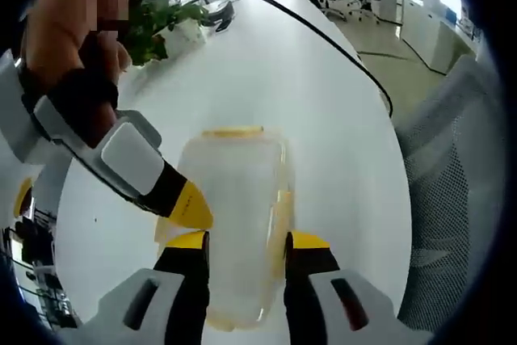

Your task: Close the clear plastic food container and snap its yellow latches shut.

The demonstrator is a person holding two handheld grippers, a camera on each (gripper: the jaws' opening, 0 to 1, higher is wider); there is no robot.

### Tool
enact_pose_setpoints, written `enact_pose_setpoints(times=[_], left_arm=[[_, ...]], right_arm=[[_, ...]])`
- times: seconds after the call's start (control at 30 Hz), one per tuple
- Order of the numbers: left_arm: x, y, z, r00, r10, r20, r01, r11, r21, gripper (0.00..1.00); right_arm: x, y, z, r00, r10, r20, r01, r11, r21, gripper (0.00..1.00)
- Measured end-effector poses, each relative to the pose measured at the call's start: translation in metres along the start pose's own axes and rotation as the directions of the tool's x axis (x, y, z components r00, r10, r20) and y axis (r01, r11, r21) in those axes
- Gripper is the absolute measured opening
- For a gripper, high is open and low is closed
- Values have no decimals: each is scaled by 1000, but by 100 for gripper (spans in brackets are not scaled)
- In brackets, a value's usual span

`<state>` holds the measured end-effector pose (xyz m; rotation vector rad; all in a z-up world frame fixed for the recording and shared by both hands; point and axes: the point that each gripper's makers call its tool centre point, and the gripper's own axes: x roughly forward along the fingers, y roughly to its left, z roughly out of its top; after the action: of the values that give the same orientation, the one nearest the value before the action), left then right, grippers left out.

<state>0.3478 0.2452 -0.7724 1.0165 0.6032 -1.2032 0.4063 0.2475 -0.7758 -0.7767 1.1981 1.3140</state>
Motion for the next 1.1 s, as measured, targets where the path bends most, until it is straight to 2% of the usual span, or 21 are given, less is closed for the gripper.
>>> enact_pose_setpoints(times=[0.13,0.27,0.47,0.67,0.73,0.9,1.1], left_arm=[[0,0,0,1000,1,5,-1,1000,6,35],[-1,1,1,1000,6,7,-7,1000,10,36],[-5,3,3,1000,-23,21,23,1000,-17,37],[-8,-2,5,999,-49,19,49,999,-9,35],[-10,-4,7,998,-51,23,51,999,8,40],[-14,-4,2,998,-67,12,67,998,3,44],[-18,1,-6,997,-73,-6,73,997,9,54]], right_arm=[[-1,1,1,999,4,38,-5,1000,6,32],[-1,2,5,999,-11,36,11,1000,-2,33],[-4,4,7,999,-34,41,34,999,-12,34],[-7,6,6,995,-72,67,74,997,-21,35],[-9,5,6,993,-95,77,97,995,-20,41],[-18,4,8,984,-137,116,139,990,-7,44],[-21,11,-7,980,-172,97,176,984,-36,52]])
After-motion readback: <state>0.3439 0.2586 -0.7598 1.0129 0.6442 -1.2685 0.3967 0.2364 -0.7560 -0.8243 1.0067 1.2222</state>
